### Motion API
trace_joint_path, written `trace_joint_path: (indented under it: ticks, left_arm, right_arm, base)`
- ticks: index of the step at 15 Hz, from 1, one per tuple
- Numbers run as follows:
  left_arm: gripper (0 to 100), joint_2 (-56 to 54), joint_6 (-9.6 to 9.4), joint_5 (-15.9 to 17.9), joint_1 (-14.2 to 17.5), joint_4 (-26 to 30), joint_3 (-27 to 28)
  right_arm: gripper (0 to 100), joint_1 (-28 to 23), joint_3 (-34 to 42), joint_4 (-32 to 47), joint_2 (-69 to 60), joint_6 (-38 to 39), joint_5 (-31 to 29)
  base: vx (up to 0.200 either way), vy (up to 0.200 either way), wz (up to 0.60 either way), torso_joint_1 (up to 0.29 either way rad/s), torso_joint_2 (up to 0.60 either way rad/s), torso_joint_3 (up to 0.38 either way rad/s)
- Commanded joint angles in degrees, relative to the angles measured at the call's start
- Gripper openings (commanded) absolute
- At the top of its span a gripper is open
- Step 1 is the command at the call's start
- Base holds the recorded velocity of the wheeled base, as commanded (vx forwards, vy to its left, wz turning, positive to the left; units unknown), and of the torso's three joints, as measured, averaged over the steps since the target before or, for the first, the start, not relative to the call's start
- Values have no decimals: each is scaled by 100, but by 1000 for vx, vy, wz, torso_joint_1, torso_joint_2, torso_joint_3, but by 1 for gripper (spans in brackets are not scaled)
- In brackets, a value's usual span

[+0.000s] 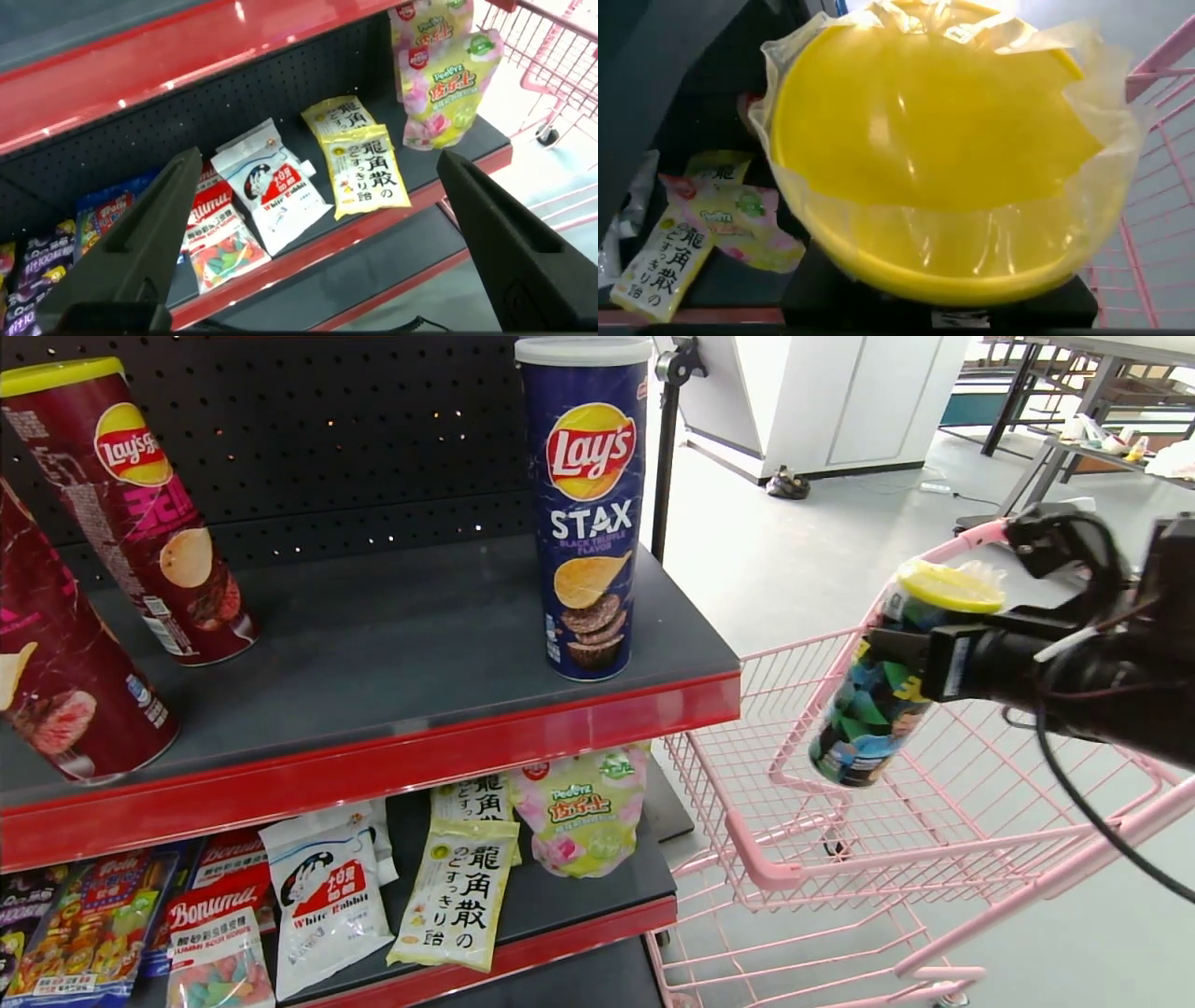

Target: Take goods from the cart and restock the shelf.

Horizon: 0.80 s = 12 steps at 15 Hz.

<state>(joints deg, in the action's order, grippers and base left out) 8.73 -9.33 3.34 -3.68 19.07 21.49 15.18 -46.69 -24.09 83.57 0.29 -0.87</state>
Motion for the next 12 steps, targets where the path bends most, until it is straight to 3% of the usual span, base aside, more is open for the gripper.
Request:
trace_joint_path:
  ticks: [1, 3, 6, 12]
  left_arm:
    - [100, 129, 1, 9, -1, 1, 92]
    - [100, 270, -25, 18, -1, -8, 154]
    - [100, 217, -25, 193, -1, 1, 101]
    - [100, 252, -25, 193, -1, -8, 145]
  right_arm:
    - [0, -6, 231, 1969, -2301, -293, -168]
    - [0, -6, 617, 2787, -3259, -302, -195]
    - [0, -68, 1452, 2813, -4270, -864, -256]
    - [0, -296, 1584, 2813, -4489, -891, -353]
  base:
    - [0, 0, 0, 0, 0, 0]
    - [0, 0, 0, 0, 0, 0]
    - [0, 0, 0, 0, 0, 0]
    - [0, 0, 0, 0, 0, 0]
